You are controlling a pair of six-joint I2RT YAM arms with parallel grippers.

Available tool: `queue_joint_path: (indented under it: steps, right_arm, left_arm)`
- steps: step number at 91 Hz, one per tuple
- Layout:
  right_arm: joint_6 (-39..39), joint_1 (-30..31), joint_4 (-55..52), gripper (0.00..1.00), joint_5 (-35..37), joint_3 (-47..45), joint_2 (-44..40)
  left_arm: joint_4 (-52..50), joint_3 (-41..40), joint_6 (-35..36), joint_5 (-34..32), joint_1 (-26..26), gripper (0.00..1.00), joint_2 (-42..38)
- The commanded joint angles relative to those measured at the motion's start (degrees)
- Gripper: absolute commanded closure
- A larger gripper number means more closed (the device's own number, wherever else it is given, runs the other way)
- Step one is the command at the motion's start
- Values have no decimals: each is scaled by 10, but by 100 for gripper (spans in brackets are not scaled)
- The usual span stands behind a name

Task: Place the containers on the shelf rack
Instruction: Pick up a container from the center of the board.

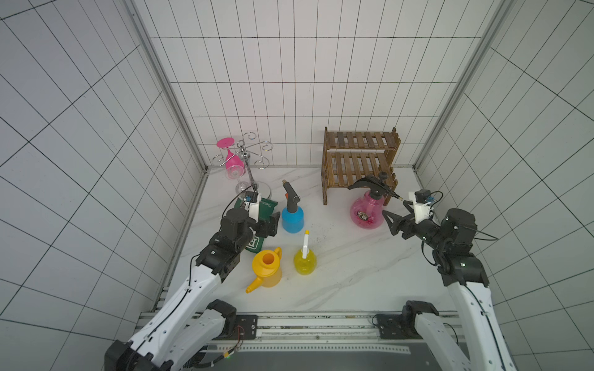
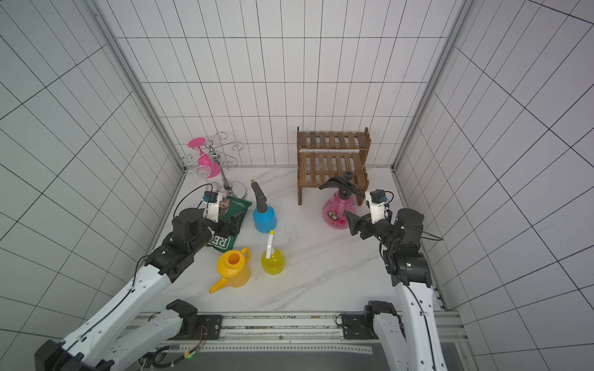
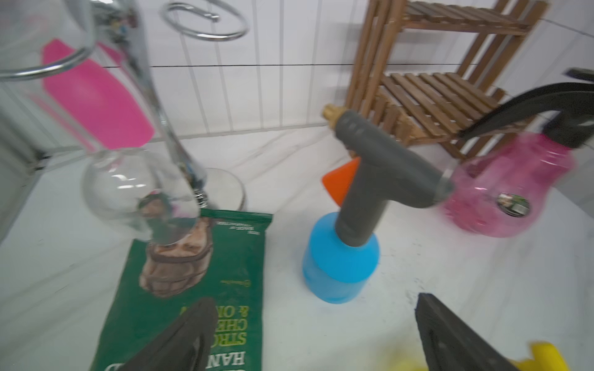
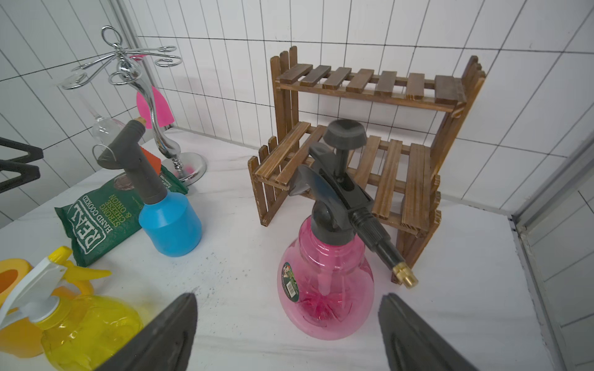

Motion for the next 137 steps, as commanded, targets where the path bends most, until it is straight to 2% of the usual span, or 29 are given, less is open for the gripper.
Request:
queue_joint_path:
  steps: [1, 9, 21, 32, 56, 85, 119, 137]
  right_arm:
    - [-53, -10, -26, 12, -60, 47, 28]
    - [-84, -15, -60, 12, -57, 74, 60]
    - [-101, -37, -86, 11, -50, 125, 127]
    - [-122, -44, -117, 12, -69, 180, 190]
    - [-181, -46, -190, 26, -90, 280, 317]
    - [-204, -41, -228, 44, -172, 359, 416]
    - [-251, -2, -284, 53, -126, 406, 480]
    - [-272, 13, -301, 65, -119, 415, 490]
  left_arm:
    - [49, 6, -10, 107, -35, 2, -27]
    - [63, 30, -27, 189, -43, 2, -11]
    - [66, 79, -49, 324, -49, 2, 57]
    - [33, 117, -60, 363, -64, 2, 115]
    - [26, 152, -24, 377, -78, 2, 152]
    - [22, 181, 16, 385, -80, 2, 184]
    - [22, 204, 34, 387, -83, 2, 214]
    - [21, 214, 39, 387, -83, 2, 226]
